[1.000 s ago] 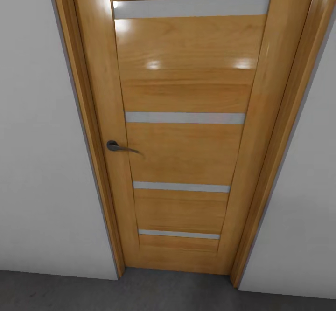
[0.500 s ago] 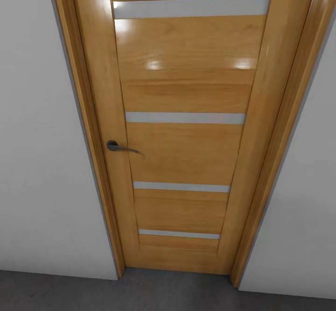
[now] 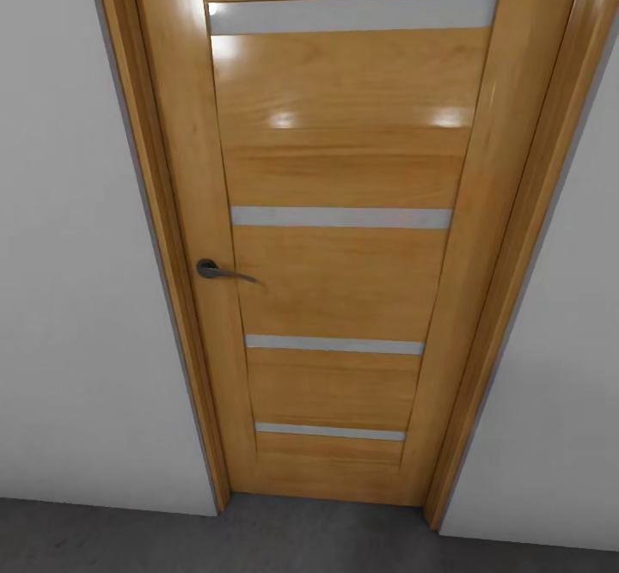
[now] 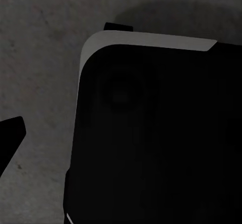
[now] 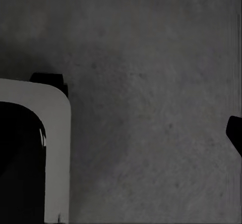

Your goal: Move the two storage containers from the living room to the garage. In the garage, place one container on the floor and stack the other container on top of it (either order is fine).

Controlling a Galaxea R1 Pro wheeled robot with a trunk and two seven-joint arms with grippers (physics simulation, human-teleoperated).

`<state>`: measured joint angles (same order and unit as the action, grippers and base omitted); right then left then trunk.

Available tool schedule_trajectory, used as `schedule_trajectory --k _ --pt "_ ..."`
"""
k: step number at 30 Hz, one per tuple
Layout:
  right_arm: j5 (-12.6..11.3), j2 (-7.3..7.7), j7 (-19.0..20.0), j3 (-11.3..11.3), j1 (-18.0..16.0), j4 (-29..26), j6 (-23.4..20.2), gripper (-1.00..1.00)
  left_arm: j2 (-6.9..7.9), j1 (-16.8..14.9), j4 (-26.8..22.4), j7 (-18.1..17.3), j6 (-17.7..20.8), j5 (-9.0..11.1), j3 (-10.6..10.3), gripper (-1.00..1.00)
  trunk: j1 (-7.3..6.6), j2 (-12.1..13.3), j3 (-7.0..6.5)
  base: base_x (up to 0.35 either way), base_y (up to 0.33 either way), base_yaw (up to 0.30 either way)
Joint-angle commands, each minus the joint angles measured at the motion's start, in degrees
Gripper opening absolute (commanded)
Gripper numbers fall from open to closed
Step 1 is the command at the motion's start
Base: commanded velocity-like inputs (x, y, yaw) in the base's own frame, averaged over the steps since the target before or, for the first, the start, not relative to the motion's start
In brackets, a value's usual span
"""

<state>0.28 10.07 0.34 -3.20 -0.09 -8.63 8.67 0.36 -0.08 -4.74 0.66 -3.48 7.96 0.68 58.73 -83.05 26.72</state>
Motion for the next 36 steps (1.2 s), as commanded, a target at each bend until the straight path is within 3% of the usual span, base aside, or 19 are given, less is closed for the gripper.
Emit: schedule_trajectory --k 1,11,16,26,31,36 --pt "0.0 0.09 0.0 -0.3 0.0 -0.4 0.1 1.00 -0.01 0.0 0.0 0.0 -0.1 0.4 0.0 1.00 0.00 0.0 0.05 0.000 0.000 0.000" --pt "0.2 0.45 -0.2 -0.3 -0.1 -5.2 -0.5 1.00 -0.01 0.0 0.0 0.0 -0.1 0.4 0.0 1.00 0.00 0.0 0.05 0.000 0.000 0.000" --pt "0.2 0.49 -0.5 -0.2 -0.1 -12.4 -6.3 1.00 -0.01 0.0 0.0 0.0 -0.1 0.4 0.0 1.00 0.00 0.0 0.05 0.000 0.000 0.000" --pt "0.3 1.41 -0.7 -0.2 -0.2 -20.4 -14.0 1.00 -0.01 0.0 0.0 0.0 -0.1 0.4 0.0 1.00 0.00 0.0 0.05 0.000 0.000 0.000" --pt "0.4 1.41 -1.3 -0.3 -3.1 -23.4 -19.0 1.00 -0.01 0.0 0.0 0.0 -0.1 0.4 0.0 1.00 0.00 0.0 0.05 0.000 0.000 0.000" --pt "0.6 1.19 -1.4 -0.3 -5.4 -23.8 -19.8 1.00 -0.01 0.0 0.0 0.0 -0.1 0.4 0.0 1.00 0.00 0.0 0.05 0.000 0.000 0.000"
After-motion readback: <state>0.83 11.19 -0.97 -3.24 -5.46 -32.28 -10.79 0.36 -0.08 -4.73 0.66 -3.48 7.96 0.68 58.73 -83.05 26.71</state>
